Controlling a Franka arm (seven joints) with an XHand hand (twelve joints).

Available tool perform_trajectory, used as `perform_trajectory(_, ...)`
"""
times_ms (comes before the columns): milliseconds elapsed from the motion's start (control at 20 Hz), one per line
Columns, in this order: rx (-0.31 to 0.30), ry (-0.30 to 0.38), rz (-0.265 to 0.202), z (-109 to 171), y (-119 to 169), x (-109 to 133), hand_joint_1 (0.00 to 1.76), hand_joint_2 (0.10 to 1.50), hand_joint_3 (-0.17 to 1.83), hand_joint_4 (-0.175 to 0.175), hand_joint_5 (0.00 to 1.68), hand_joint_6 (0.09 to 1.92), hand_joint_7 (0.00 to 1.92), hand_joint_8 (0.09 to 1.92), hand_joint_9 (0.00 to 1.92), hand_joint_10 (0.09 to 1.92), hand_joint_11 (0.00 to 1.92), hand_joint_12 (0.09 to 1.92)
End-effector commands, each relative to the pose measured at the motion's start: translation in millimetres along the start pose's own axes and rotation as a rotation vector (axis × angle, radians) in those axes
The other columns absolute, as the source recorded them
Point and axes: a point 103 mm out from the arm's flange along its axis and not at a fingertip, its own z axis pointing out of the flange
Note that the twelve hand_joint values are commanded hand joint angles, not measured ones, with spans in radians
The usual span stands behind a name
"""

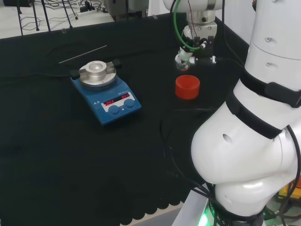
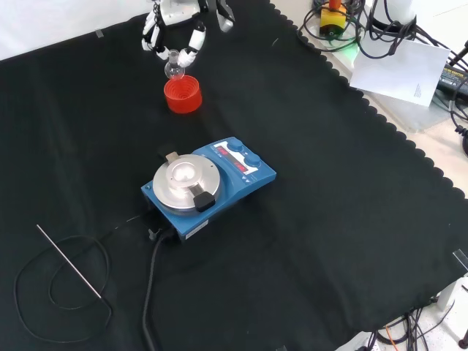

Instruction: Place the round-bottom flask on the heater.

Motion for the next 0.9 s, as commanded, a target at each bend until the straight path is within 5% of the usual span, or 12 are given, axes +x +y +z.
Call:
perform_trajectory(50, -0.014, -0.003, -0.048, -22.9, -10.2, 21.4, 1.07, 0.73, 0.69, 0.175, 1.09, 1.01, 0.55, 0.61, 0.83, 0.51, 0.62, 1.20)
perform_trajectory(400, -0.022, -0.010, -0.118, -44.1, -9.1, 55.1, 1.07, 0.72, 0.69, 0.175, 1.09, 1.00, 0.55, 0.61, 0.84, 0.51, 0.62, 1.20)
perform_trajectory(900, -0.009, -0.059, -0.238, -67.2, 6.0, 133.8, 1.07, 0.71, 0.71, 0.175, 1.10, 1.00, 0.55, 0.61, 0.84, 0.50, 0.63, 1.19)
